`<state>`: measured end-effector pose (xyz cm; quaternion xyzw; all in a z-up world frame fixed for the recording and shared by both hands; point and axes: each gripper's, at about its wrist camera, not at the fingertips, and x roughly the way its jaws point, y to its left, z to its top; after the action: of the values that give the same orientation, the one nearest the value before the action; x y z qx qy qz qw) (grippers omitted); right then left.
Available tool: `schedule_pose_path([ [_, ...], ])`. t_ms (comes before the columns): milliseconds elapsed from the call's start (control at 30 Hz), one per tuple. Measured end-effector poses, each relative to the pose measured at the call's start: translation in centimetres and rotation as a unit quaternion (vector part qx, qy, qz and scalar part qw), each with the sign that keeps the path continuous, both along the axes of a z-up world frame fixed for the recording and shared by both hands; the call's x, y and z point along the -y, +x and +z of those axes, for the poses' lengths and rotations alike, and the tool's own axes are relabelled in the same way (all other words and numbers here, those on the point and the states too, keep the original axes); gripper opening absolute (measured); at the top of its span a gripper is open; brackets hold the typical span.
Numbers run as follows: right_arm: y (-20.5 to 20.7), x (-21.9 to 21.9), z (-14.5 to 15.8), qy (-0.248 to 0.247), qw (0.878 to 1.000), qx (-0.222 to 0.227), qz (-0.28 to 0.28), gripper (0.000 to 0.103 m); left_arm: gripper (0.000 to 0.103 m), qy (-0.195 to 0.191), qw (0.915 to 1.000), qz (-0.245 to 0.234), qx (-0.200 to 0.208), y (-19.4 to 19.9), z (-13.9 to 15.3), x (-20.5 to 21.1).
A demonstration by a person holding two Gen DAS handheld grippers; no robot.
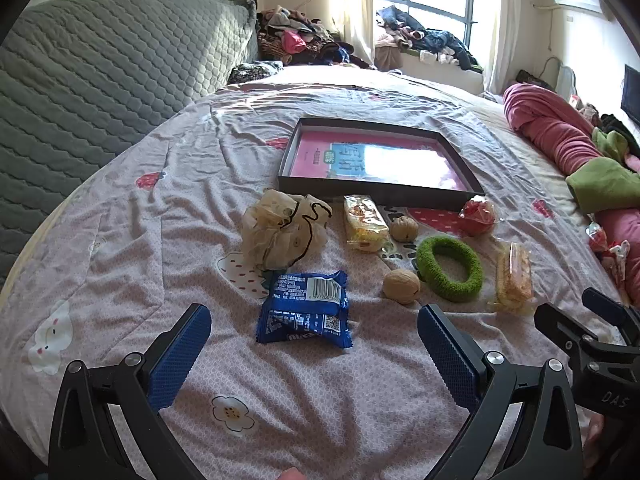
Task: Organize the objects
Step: 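Move both tools toward the blue packet and the bread loaf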
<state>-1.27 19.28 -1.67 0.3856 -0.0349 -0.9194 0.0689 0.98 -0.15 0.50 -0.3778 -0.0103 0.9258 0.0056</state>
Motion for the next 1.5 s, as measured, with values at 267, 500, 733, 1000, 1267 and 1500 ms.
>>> schedule_pose_path([
  [267,0.5,0.2,1.5,0.0,1.0,-0.013,0.007,0.103,0.103,0.0,0.9999,-0.003,-0.014,0.4,1.3,0.2],
  [500,0.6,0.5,3.3,0.009,1.0,-0.026,0.005,0.103,0.103,-0.012,0.9991,-0.011,-0.039,0.9,3.1,0.2],
  [733,0.6,0.5,4.8,0.008,0.999,-0.034,0.006,0.103,0.103,0.011,0.9991,-0.015,-0.039,0.5,4.3,0.9],
  [1000,0.2,0.5,5.4,0.008,0.999,-0.038,0.007,0.103,0.103,0.021,0.9992,-0.021,-0.026,-0.8,5.2,1.1],
  [1267,-0.4,0.1,6.2,-0.004,0.999,-0.041,0.006,0.103,0.103,-0.008,0.9993,-0.005,-0.036,-1.7,6.6,1.1],
  [1500,-1.2,0.1,6.3,0.002,0.999,-0.038,0.002,0.103,0.103,-0.004,0.9996,-0.016,-0.023,-2.8,6.6,0.8],
])
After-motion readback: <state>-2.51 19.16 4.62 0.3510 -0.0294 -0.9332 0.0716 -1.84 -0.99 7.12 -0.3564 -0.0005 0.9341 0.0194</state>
